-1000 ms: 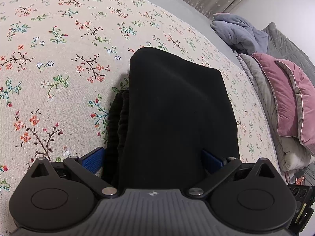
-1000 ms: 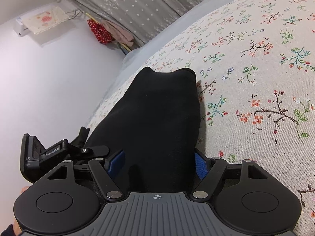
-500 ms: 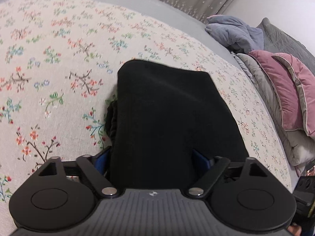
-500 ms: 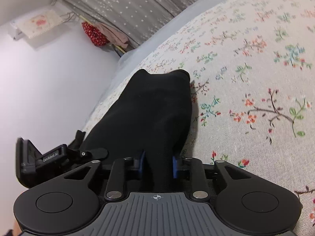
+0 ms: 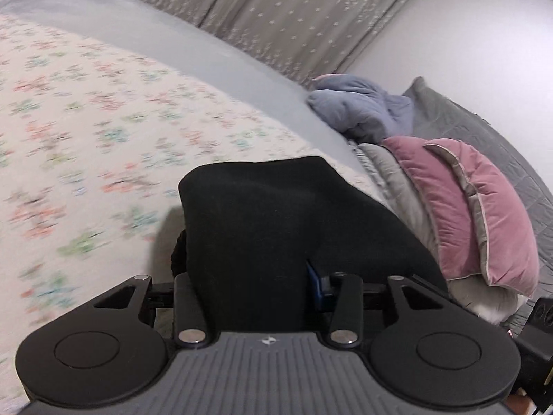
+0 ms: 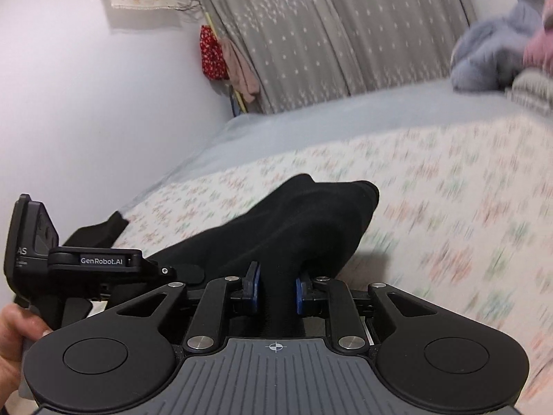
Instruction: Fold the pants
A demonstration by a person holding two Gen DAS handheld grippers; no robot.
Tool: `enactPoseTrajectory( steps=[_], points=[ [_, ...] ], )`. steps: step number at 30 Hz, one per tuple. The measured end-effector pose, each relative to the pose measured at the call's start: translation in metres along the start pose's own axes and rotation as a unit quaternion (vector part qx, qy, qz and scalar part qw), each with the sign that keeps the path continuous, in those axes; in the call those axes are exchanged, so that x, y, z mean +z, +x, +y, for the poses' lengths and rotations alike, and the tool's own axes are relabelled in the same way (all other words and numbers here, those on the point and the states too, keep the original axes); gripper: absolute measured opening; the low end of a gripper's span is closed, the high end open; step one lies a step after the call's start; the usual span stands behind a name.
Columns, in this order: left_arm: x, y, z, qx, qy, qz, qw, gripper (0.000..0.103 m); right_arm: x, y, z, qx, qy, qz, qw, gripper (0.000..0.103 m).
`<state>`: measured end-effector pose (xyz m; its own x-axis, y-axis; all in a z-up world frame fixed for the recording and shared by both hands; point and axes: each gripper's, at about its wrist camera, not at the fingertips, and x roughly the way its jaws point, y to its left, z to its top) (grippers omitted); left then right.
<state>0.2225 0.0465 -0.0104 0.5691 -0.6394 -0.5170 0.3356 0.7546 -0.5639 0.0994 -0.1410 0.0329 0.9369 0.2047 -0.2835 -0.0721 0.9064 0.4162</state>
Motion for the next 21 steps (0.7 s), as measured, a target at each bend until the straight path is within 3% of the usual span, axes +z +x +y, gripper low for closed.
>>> enactPoseTrajectory(
  steps=[5,10,15,18,21],
  points=[
    [0.004,0.044,-0.024,-0.007,-0.006,0.01,0.9999,0.056,0.033,-0.008,-0.033,-0.01,-0.008,-0.018,1.0,0.018],
    [-0.004,0.075,-0.039,0.003,0.016,0.007,0.9998,0.057,0.042,0.004,-0.079,-0.037,-0.008,0.003,0.999,0.018],
    [-0.013,0.084,-0.035,0.003,0.007,0.032,0.9995,0.065,0.025,0.032,-0.14,-0.013,0.068,0.042,0.997,0.02],
    [-0.012,0.084,-0.035,0.006,0.003,0.035,0.9994,0.069,0.006,0.038,-0.162,0.007,0.103,0.051,0.993,0.025],
    [-0.013,0.083,-0.034,0.0,-0.003,0.039,0.9992,0.077,-0.005,0.035,-0.176,0.015,0.143,0.045,0.989,0.041]
  ],
)
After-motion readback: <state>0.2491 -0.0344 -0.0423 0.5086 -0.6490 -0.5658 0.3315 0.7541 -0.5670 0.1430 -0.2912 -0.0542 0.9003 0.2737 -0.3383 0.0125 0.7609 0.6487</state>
